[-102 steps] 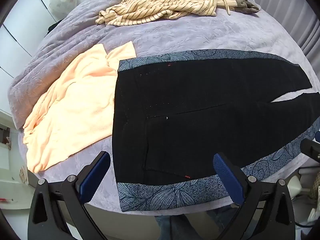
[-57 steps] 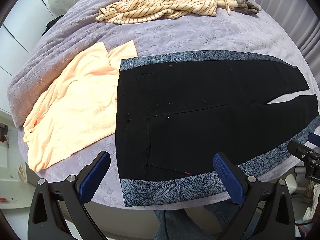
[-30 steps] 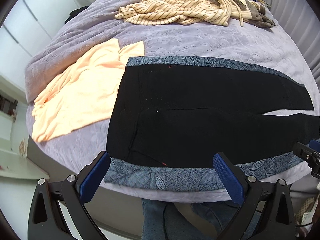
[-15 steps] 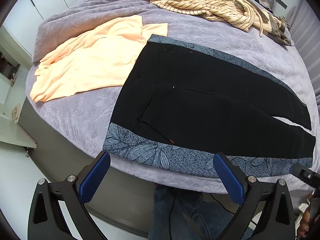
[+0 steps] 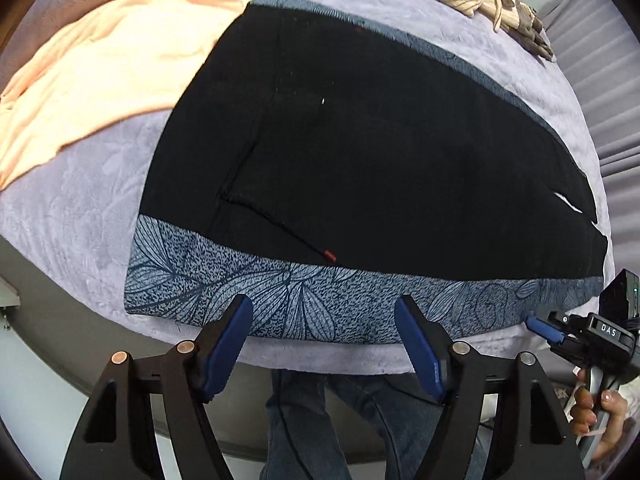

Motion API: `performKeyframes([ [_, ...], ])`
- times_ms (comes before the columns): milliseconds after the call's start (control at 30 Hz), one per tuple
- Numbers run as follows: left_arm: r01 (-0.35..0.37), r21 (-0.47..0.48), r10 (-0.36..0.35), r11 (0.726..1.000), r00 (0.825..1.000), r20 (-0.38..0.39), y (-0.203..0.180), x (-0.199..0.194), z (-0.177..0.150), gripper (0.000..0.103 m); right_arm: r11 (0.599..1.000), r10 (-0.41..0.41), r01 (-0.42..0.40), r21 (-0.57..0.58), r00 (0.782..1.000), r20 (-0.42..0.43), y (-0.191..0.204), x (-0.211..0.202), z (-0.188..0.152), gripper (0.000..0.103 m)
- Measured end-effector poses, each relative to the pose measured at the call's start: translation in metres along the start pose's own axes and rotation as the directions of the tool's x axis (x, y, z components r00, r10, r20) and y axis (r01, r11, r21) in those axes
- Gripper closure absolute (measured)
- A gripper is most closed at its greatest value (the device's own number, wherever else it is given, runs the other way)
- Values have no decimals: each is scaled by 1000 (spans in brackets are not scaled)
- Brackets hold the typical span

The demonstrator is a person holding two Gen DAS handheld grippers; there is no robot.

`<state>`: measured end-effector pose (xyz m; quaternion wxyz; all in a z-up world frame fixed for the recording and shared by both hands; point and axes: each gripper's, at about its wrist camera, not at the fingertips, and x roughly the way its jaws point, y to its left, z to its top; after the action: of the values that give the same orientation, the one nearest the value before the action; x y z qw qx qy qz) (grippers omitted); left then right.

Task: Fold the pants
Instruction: 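Grasp the trouser leg hem with the right gripper and lift it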

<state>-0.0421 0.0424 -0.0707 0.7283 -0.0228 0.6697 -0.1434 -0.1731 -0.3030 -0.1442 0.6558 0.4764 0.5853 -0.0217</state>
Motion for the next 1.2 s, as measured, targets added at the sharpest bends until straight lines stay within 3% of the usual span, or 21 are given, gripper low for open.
performKeyframes([
  [200,20,-16,-20,1000,1000,-19,13,5,3,27,996,58,-59,63,998,28,-11,11,1,58],
  [500,103,-64,-107,993,993,-58,30,9,-11,27,971,239,-239,3,969,-68,47,81,1,55],
  [567,201,-112,-211,973,975,-77,35,11,-17,27,956,290,-291,-18,955,-57,68,80,2,54],
  [633,312,-162,-329,936,939,-96,33,14,-19,27,940,337,-338,-39,941,-32,83,69,5,52],
  [700,368,-177,-387,913,918,-84,27,18,-14,27,925,375,-375,-62,927,-21,95,57,8,51],
  [833,391,-251,-407,885,913,-11,35,27,6,27,921,371,-371,-121,928,-30,112,45,9,51],
  [933,372,-292,-384,881,923,16,43,32,16,32,928,349,-352,-122,936,-43,108,47,6,51],
  [1000,348,-275,-358,896,934,12,43,32,20,48,940,327,-329,-96,944,-38,97,51,1,51],
  [1100,332,-240,-341,913,940,4,43,32,22,55,957,286,-285,-55,958,19,68,44,3,51],
  [1200,294,-200,-304,935,952,-20,48,32,33,55,957,279,-287,47,952,122,25,31,8,51],
])
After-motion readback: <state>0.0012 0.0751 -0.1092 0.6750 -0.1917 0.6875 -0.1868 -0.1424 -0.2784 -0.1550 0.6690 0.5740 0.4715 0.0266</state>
